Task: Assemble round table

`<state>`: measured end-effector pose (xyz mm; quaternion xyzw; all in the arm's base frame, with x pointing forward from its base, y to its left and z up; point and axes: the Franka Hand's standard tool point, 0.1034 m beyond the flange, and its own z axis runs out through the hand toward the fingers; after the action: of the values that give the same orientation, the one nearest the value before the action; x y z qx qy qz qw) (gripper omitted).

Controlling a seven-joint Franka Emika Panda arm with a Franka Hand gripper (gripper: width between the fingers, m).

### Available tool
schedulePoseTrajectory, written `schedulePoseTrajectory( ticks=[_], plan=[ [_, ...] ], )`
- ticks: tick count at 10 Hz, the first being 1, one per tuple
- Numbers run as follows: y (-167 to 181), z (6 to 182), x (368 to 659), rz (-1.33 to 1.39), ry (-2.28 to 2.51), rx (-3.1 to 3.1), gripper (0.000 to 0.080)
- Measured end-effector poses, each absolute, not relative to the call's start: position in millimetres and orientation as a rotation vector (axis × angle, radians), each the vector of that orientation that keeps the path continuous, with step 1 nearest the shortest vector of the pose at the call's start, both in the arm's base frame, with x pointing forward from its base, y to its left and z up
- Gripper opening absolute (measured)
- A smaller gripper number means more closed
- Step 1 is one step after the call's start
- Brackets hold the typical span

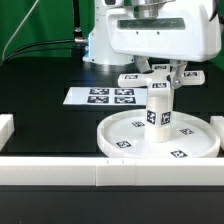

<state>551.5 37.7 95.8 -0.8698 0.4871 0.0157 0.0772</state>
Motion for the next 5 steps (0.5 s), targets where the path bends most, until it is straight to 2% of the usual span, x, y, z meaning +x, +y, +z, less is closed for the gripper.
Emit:
schedulePoseTrajectory(
  ticks=[5],
  plan=[
    [37.7, 95.8, 551.5, 0.047, 1.459, -2.606, 0.0451]
  ],
)
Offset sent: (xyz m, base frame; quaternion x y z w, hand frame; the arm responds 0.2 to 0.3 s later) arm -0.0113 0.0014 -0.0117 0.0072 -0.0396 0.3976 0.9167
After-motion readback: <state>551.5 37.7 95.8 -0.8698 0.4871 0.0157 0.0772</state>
